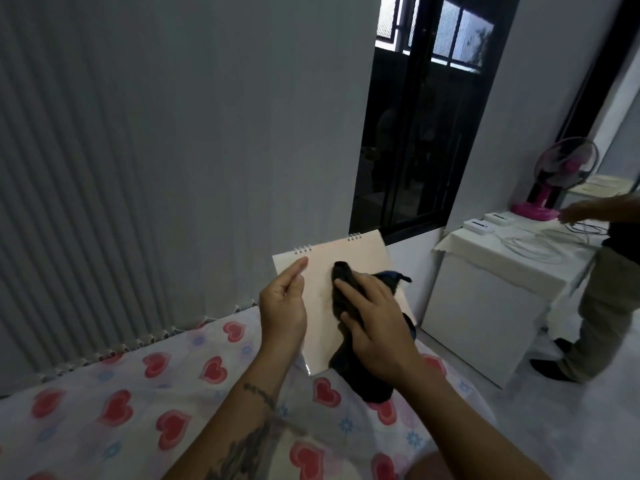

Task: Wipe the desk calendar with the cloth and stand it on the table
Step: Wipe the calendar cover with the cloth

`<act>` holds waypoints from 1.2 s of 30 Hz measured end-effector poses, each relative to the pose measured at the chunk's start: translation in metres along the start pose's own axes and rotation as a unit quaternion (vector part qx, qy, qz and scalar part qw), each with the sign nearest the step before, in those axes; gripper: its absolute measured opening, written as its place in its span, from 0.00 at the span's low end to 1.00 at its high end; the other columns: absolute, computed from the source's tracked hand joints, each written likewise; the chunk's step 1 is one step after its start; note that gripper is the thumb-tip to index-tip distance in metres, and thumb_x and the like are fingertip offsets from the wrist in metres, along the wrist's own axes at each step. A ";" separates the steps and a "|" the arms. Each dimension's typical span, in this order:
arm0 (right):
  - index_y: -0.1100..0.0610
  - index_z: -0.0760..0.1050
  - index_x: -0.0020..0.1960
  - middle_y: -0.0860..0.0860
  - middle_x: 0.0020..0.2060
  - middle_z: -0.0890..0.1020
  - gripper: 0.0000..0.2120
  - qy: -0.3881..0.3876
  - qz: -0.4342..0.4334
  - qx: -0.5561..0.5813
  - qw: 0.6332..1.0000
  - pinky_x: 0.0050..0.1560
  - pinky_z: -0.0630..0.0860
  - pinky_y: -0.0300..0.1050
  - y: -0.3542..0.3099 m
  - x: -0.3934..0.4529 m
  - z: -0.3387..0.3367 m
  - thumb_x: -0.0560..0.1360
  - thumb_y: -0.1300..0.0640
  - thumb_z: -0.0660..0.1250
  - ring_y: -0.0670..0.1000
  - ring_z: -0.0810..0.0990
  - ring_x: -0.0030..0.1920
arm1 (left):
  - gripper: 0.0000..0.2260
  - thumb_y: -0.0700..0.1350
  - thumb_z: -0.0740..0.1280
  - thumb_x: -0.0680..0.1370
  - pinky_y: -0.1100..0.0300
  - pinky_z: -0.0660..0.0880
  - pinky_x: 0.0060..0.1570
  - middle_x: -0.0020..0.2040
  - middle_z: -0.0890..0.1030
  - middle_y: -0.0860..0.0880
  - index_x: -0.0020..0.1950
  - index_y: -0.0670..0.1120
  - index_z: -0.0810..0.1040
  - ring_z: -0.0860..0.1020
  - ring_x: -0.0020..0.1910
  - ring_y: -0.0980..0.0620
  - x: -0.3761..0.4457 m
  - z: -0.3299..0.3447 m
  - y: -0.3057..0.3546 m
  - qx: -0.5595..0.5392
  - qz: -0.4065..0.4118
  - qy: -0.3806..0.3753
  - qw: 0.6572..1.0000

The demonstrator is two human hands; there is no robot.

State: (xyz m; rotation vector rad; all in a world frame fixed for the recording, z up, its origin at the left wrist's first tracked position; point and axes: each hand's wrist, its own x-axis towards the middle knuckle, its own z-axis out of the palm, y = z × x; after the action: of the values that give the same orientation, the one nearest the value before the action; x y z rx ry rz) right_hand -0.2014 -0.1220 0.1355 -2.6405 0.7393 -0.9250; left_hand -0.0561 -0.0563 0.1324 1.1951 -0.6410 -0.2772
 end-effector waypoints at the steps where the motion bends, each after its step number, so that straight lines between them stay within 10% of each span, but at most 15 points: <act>1: 0.48 0.64 0.74 0.47 0.74 0.64 0.24 0.005 0.034 0.011 0.999 0.75 0.54 0.51 0.003 -0.002 0.002 0.79 0.53 0.61 0.49 0.57 0.74 | 0.17 0.40 0.62 0.82 0.66 0.73 0.62 0.55 0.80 0.67 0.52 0.61 0.83 0.77 0.59 0.65 -0.004 0.001 -0.005 0.005 -0.012 0.000 1.000; 11: 0.49 0.61 0.76 0.48 0.77 0.59 0.33 -0.056 0.008 0.013 0.998 0.76 0.52 0.53 0.017 -0.030 0.021 0.72 0.58 0.62 0.50 0.52 0.77 | 0.18 0.38 0.61 0.82 0.62 0.71 0.64 0.58 0.81 0.61 0.50 0.61 0.83 0.77 0.60 0.64 -0.019 0.002 -0.031 0.019 -0.049 0.016 0.998; 18: 0.52 0.64 0.75 0.50 0.74 0.65 0.28 -0.048 0.054 -0.001 0.997 0.74 0.58 0.56 0.022 -0.022 0.034 0.75 0.60 0.62 0.53 0.59 0.74 | 0.16 0.40 0.60 0.83 0.76 0.72 0.45 0.62 0.79 0.56 0.53 0.58 0.84 0.76 0.55 0.60 -0.021 -0.011 -0.039 0.031 -0.089 0.077 0.993; 26: 0.49 0.62 0.76 0.47 0.76 0.61 0.28 -0.114 -0.004 0.009 0.993 0.76 0.56 0.52 0.021 -0.036 0.053 0.77 0.58 0.63 0.49 0.55 0.76 | 0.15 0.39 0.60 0.82 0.56 0.72 0.66 0.63 0.80 0.54 0.59 0.53 0.83 0.77 0.61 0.55 -0.028 -0.019 -0.053 0.045 -0.108 0.052 0.992; 33: 0.51 0.64 0.75 0.48 0.75 0.64 0.27 -0.101 0.030 0.026 0.994 0.74 0.57 0.47 0.026 -0.042 0.055 0.77 0.61 0.62 0.49 0.58 0.74 | 0.17 0.39 0.61 0.82 0.68 0.70 0.60 0.61 0.79 0.59 0.51 0.60 0.83 0.75 0.60 0.61 -0.024 -0.027 -0.059 0.044 -0.136 0.042 0.989; 36: 0.53 0.66 0.74 0.48 0.73 0.66 0.26 -0.087 0.030 0.021 0.996 0.73 0.58 0.45 0.024 -0.039 0.056 0.77 0.62 0.61 0.49 0.60 0.73 | 0.16 0.39 0.61 0.82 0.78 0.70 0.42 0.53 0.81 0.66 0.56 0.56 0.84 0.77 0.43 0.72 -0.026 -0.027 -0.062 0.028 -0.169 0.050 0.984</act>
State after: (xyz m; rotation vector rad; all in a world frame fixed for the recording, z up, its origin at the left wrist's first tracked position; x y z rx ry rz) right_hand -0.2013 -0.1178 0.0637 -2.6055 0.7434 -0.6756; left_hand -0.0524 -0.0439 0.0609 1.3634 -0.3581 -0.4829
